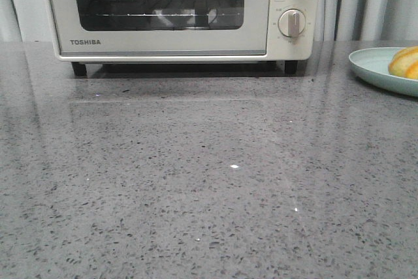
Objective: Put bread in oven
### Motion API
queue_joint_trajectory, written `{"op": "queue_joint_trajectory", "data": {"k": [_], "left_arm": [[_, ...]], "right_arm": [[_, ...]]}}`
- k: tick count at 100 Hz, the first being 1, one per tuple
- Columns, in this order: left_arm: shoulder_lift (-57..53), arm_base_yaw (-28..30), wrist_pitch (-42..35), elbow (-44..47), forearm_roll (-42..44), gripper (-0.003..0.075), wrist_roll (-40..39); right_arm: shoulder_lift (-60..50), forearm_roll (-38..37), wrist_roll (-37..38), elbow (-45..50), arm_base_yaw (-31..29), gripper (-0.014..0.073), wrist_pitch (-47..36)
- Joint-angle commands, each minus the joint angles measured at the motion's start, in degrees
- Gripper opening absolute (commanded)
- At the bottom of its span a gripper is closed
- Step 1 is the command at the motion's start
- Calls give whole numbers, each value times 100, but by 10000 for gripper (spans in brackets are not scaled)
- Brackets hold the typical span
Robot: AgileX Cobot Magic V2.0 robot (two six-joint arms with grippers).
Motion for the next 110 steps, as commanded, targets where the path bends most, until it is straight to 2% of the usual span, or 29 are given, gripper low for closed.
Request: {"op": "queue_joint_trajectory", "data": {"k": [1,28,56,78,110], "left_arm": [[-132,-53,354,-87,30,-22,-3],[-143,-53,1226,-87,30,-22,-3],[-357,-53,1478,348,30,-22,-51],[-558,-53,1440,1117,-9,-22,-51],[-547,-53,874,2009,-9,-22,-51]], "right_arm": [[92,1,-73,-212,-1,-52,-368],[92,64,-73,-212,-1,-52,-368],[92,161,-73,-212,-1,-52,-390],[92,228,-73,-225,-1,-52,-635],[92,228,-73,-225,-1,-52,-907]]}}
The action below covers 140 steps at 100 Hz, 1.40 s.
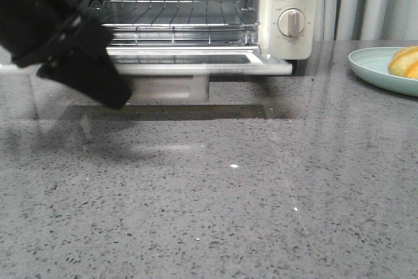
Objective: Put bread in oven
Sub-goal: 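Pull the oven door down and open with the left gripper, then lower the right gripper onto the croissant on the blue plate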
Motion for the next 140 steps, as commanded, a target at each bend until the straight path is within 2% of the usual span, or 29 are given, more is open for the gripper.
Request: {"op": "queue_joint_trajectory", "data": {"k": [1,17,30,39,54,66,78,90,97,116,140], "left_arm": [[-163,62,-943,-112,-137,-22,-53],[-162,62,-837,-112,-163,-22,-53],[-206,62,-282,-112,-163,-22,-53],[-431,62,19,-112,-199,-22,-53],[-1220,62,-56,-112,-586,-22,-53],[-1994,62,-1,-112,-751,-22,-53],[-2732,62,161,-112,-750,-22,-53],[-3422,62,225,-112,-774,-22,-53],[-3795,62,225,-112,-822,-22,-53],[-4507,62,235,-112,-960,-22,-53],[-4619,62,394,-112,-1016,-22,-53]], "right_arm": [[92,32,-73,-213,-1,-52,-510],[92,32,-87,-322,-1,-52,-496],[176,-23,-184,-761,-1,-52,-322],[516,-63,-194,-1334,-1,-52,194],[1566,-75,-210,-2417,-1,-52,1381],[2533,-417,-287,-3069,-1,-50,1804],[3426,-881,-287,-3338,-1,37,1862],[4295,-1076,-287,-3456,-1,253,1838],[4791,-1098,-287,-3593,-1,337,1799],[5964,-1098,-202,-4407,-1,341,1785],[7055,-1322,128,-4963,-1,339,2080]]}}
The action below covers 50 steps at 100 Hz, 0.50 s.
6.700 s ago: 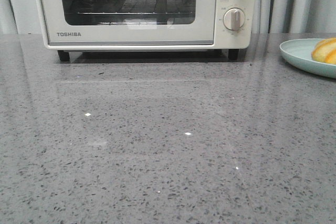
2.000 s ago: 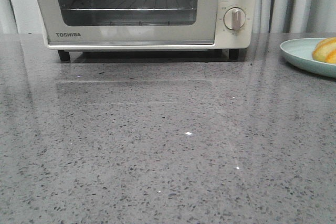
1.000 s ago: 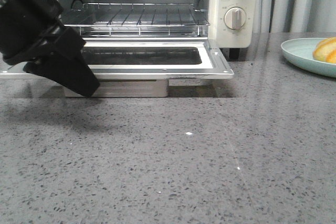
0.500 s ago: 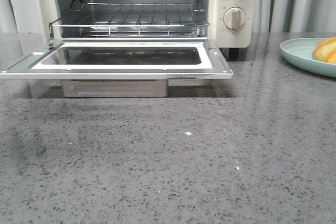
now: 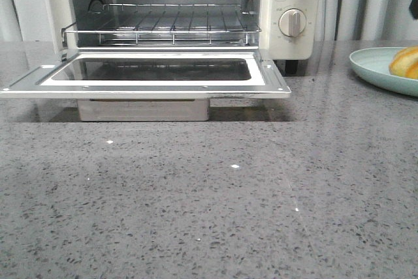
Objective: Put bread in oven
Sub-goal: 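Lower the right gripper onto the croissant on the blue plate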
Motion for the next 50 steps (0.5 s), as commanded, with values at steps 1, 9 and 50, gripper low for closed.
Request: {"op": "queue_joint_trajectory", "data": {"k": [1,9,50], "left_arm": [[-6,17,-159,-197,-311,-22,-53],[-6,17,-95,-197,-428,-22,-53],[-6,17,-156,-197,-494,-22,-53]], "right_arm": [[185,-270,279,-242,-14,339,-15],[477,-583,623,-242,-14,339,106],[1299,-638,755,-242,-14,80,49]]}}
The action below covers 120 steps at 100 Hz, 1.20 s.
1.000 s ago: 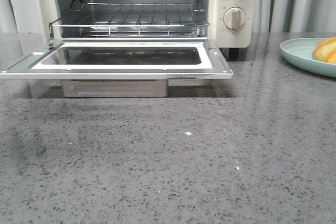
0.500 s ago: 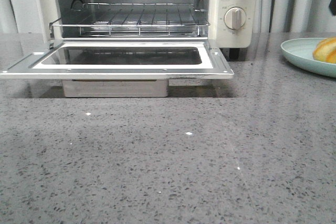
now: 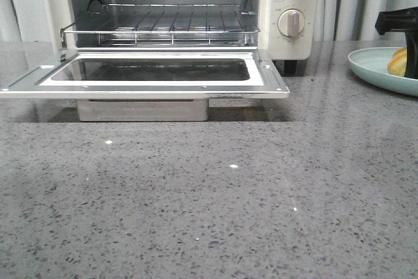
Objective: Put bread in oven
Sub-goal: 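Lower the right gripper onto the croissant on the blue plate, then close the right gripper on the croissant and lift it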
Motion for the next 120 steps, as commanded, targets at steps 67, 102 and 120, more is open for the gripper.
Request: {"op": "queue_joint_trajectory", "data": {"k": [67,102,120], "left_arm": [[-457,17,-784,-197,-3,-22,-53],[-457,17,-1043,-197,42,-22,-53],[-457,17,-1024,-197,42,-22,-53]], "right_arm": [[-3043,131,-598,-690,1549,-55,436],[-2296,-148,-833,-832,4029,-55,-327],[-1186,-714,-833,-1334,4106,-56,-223]]}}
